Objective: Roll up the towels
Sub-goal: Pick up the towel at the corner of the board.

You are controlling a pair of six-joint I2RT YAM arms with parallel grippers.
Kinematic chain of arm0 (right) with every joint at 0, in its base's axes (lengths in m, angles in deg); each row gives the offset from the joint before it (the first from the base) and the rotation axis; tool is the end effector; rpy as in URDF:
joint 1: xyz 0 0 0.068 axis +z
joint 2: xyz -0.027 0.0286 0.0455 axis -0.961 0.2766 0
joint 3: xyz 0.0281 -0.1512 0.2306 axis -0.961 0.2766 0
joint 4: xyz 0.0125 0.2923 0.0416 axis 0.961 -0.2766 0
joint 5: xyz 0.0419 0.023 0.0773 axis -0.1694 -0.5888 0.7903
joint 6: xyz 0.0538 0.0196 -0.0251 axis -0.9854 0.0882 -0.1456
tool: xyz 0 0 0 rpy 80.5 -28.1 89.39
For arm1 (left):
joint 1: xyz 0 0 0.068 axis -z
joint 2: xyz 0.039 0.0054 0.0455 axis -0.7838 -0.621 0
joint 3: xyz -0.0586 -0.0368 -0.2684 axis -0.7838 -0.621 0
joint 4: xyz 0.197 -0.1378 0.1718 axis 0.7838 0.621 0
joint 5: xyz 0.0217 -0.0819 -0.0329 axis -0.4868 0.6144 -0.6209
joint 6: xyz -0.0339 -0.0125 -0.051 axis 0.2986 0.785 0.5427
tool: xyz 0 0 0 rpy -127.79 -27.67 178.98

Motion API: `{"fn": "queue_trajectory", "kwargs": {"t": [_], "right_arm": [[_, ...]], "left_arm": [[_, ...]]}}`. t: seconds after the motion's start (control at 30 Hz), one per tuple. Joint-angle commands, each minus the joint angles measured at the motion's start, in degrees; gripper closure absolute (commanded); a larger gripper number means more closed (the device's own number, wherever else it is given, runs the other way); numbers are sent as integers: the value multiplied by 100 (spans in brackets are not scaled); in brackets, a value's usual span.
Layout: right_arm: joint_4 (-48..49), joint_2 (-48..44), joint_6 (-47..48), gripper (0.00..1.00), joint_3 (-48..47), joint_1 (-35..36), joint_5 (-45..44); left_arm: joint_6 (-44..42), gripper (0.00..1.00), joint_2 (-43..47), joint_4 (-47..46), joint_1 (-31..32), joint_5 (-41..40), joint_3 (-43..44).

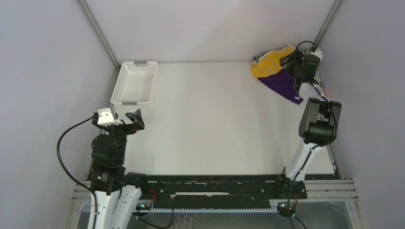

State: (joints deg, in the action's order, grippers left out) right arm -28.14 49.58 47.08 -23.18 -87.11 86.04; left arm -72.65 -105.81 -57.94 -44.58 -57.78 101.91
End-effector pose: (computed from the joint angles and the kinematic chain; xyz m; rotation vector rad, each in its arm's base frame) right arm 0.4842 -0.1050 0.2436 0.6467 1.7646 0.4144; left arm 0.1261 -0.0057 0.3547 -0.1817 1.5189 -0.0626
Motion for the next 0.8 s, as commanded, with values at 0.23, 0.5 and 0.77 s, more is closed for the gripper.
{"fn": "queue_trajectory", "kwargs": {"t": [0.23, 0.5, 0.77], "right_arm": [[282, 1873, -807, 25, -1887, -193, 405], [245, 2846, -1204, 36, -2735, -195, 515], [543, 2771, -1262, 78, -2670, -160, 872]], "left_arm": [[-267, 0, -309, -99, -26, 13, -67], [-317, 0, -438, -152, -78, 4, -76], [-335, 0, -418, -149, -103, -18, -67]]}}
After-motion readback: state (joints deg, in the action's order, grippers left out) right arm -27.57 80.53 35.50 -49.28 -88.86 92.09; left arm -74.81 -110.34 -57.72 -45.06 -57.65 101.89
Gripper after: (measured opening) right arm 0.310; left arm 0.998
